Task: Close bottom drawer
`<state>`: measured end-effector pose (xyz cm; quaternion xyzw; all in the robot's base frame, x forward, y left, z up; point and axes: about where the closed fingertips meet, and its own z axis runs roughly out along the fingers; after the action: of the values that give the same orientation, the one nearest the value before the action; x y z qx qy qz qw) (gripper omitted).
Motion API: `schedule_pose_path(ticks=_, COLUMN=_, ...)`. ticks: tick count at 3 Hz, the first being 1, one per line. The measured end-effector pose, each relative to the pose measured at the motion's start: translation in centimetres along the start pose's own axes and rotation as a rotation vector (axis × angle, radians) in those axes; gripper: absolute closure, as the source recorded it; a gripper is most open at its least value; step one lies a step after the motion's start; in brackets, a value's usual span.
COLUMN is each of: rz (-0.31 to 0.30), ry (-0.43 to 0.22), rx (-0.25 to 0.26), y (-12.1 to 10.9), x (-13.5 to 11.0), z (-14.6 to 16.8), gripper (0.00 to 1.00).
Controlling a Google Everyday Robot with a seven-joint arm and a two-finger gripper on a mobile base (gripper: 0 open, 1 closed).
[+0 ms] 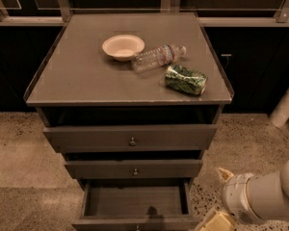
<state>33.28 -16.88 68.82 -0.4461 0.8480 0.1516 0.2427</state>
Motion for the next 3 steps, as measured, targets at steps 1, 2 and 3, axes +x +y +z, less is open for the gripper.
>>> schedule_pose_path(ticks=1, rz=0.083, ry=0.02, rx=-0.053, y=-0.7, x=2.9, z=3.8, gripper=0.0)
schedule_pose_path(ticks=2, rz=0.202, ry=0.087, rx=-0.155, y=-1.3, x=8.3, z=11.8, gripper=0.0)
schedule_pose_path(ticks=3, rz=0.286, ry=0.122, rx=-0.241, y=-1.4, x=11.7, z=18.6, gripper=0.15)
